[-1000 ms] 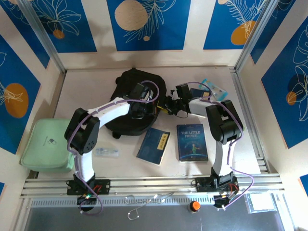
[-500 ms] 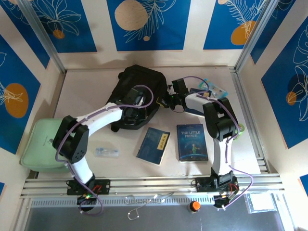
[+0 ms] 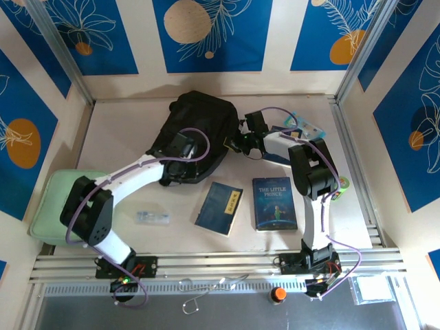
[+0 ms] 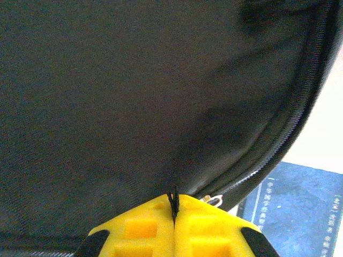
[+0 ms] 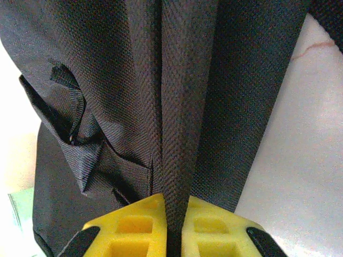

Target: Pack books, pencil case, and school supplies into a backpack

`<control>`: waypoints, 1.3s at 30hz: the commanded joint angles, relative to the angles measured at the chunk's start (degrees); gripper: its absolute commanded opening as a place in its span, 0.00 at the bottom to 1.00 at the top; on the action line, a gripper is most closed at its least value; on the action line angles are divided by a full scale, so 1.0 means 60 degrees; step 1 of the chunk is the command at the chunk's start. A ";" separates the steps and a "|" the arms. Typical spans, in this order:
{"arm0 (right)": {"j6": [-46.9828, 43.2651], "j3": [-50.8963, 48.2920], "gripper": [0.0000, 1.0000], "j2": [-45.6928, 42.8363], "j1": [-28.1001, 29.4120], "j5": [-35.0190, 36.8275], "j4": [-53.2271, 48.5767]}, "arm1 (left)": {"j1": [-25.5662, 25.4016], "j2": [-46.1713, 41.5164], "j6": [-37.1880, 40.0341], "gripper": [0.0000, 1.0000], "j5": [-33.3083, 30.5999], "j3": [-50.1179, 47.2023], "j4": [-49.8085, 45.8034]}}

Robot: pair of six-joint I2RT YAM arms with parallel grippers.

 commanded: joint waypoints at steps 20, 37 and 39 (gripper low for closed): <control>0.1609 -0.2030 0.58 -0.2842 -0.0396 -0.0029 -0.0632 | 0.0318 0.0388 0.0988 0.00 0.3748 0.1074 0.1632; 0.4555 -0.3406 0.79 -0.3589 0.0191 -0.0007 -0.0802 | -0.0085 0.1792 0.0695 0.00 0.4720 0.1886 0.2354; 0.4527 -0.3134 0.80 -0.3312 0.0351 -0.0022 -0.0877 | -0.0086 0.1743 0.0695 0.00 0.4717 0.1729 0.2349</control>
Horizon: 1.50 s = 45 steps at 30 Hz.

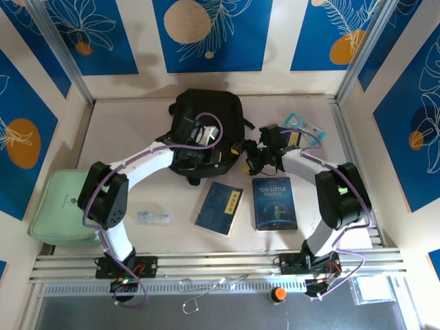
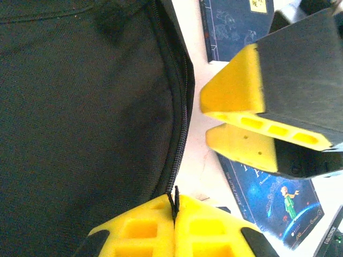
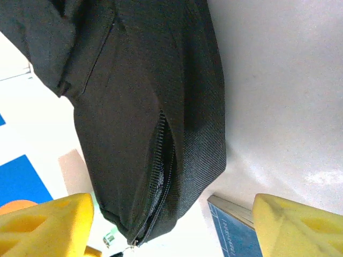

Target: Pack books, pencil case, and school supplies into a backpack

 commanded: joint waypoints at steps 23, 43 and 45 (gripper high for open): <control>-0.0668 0.1356 0.11 0.1369 0.0548 0.1177 -0.1104 | 0.0694 -0.1431 0.0197 0.00 -0.1779 -0.1425 -0.1601; -0.2118 0.3234 0.11 0.2865 0.0873 0.0375 -0.0815 | 0.1198 -0.3385 0.1262 0.00 -0.1479 -0.3388 -0.1631; -0.2391 0.3722 0.12 0.3109 0.0794 0.0503 -0.1051 | 0.1080 -0.3177 0.1121 0.00 -0.1472 -0.3195 -0.1383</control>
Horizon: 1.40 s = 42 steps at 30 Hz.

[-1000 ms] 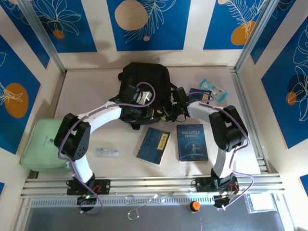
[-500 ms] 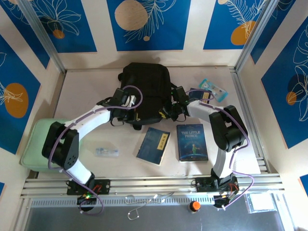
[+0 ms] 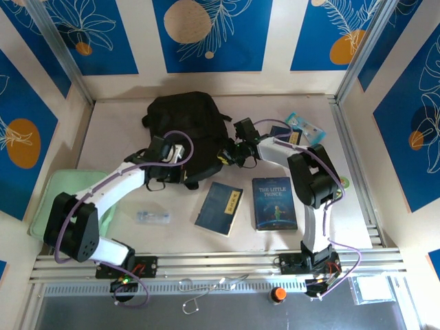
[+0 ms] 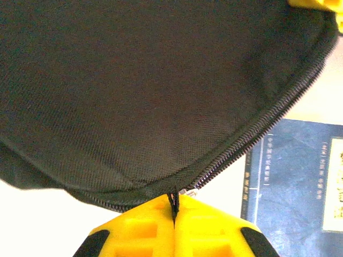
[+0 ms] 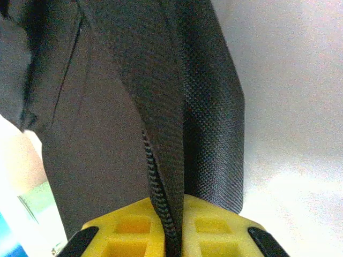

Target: Pack books, pencil case, and school supplies into a backpack

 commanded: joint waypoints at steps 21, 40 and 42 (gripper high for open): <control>0.0885 -0.1644 0.69 -0.1831 0.0137 -0.0116 0.0623 | -0.0891 0.2123 -0.1407 0.00 0.0869 0.1541 0.1926; 0.1360 -0.0279 0.23 -0.0274 0.0498 0.0569 -0.0231 | -0.0874 0.0974 -0.0834 0.00 -0.1293 0.0913 -0.0250; 0.1267 -0.0267 0.20 -0.0287 0.0402 0.0604 -0.0264 | -0.0861 0.0795 -0.0685 0.00 -0.1778 0.0899 -0.0788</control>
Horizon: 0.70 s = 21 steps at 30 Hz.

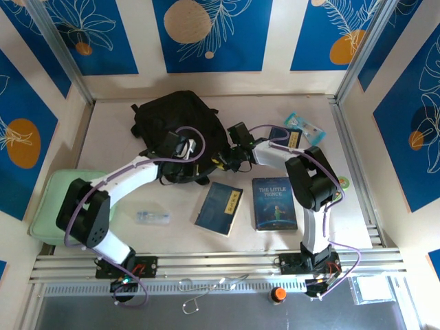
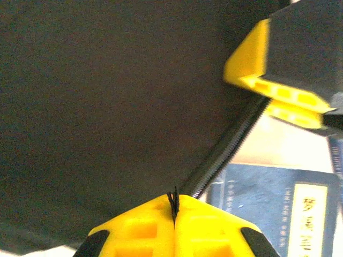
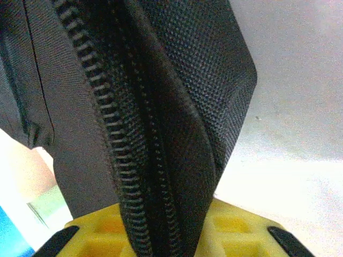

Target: Pack books, pencil case, and school supplies into a backpack

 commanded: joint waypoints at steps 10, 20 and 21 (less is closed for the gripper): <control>-0.0731 0.0737 0.14 0.0119 -0.0462 0.0264 -0.0804 | 0.0070 -0.0377 0.1134 0.00 -0.3629 -0.0475 -0.2117; -0.1013 0.0835 0.13 -0.0042 -0.0520 0.0281 -0.0865 | 0.0193 0.0301 0.0908 0.00 -0.4586 -0.0160 -0.2252; -0.1033 0.0830 0.13 -0.0033 -0.0542 0.0307 -0.0865 | 0.0215 0.0306 0.0904 0.00 -0.4649 -0.0143 -0.2263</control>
